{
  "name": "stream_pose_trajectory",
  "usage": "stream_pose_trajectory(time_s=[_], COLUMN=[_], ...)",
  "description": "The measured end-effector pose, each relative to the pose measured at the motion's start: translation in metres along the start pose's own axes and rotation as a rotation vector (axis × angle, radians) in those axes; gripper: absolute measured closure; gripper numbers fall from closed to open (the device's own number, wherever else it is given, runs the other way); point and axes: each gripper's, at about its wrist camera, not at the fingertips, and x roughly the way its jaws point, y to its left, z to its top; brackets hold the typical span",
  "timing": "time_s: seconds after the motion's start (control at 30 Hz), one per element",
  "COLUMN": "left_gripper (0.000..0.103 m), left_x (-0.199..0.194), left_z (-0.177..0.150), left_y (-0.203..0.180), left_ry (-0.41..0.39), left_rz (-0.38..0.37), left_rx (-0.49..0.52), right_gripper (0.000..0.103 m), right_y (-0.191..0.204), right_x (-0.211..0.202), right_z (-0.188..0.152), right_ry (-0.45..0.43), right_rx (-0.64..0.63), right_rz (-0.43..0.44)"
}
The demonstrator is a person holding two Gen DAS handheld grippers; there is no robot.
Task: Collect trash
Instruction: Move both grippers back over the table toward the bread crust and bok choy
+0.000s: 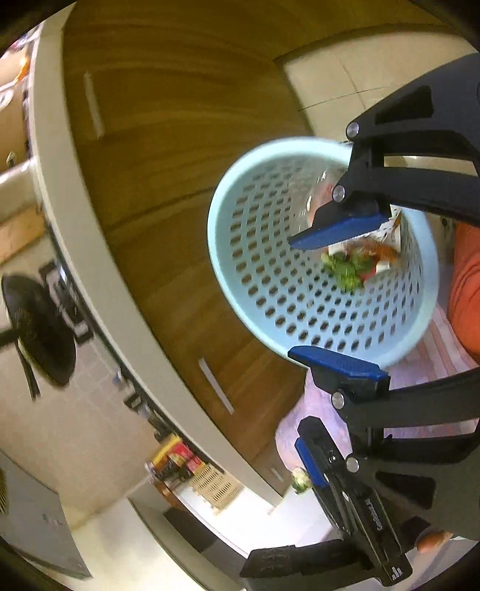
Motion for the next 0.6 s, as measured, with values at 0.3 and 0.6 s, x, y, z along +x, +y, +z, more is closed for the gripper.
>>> stream_pose_trajectory(time_s=[0.3, 0.6], left_gripper=[0.038, 0.035], left_x=[-0.085, -0.162], left_z=[-0.021, -0.056], left_y=[0.086, 0.219], left_ry=[-0.102, -0.190], left_rz=[0.110, 0.366], left_rx=[-0.125, -0.384], right_gripper=[0.047, 0.045], right_y=[0.119, 0.234], right_x=[0.017, 0.070], right_z=[-0.006, -0.008], right_ry=[0.051, 0.100], right_rx=[-0.178, -0.310], right_rz=[0.136, 0.223])
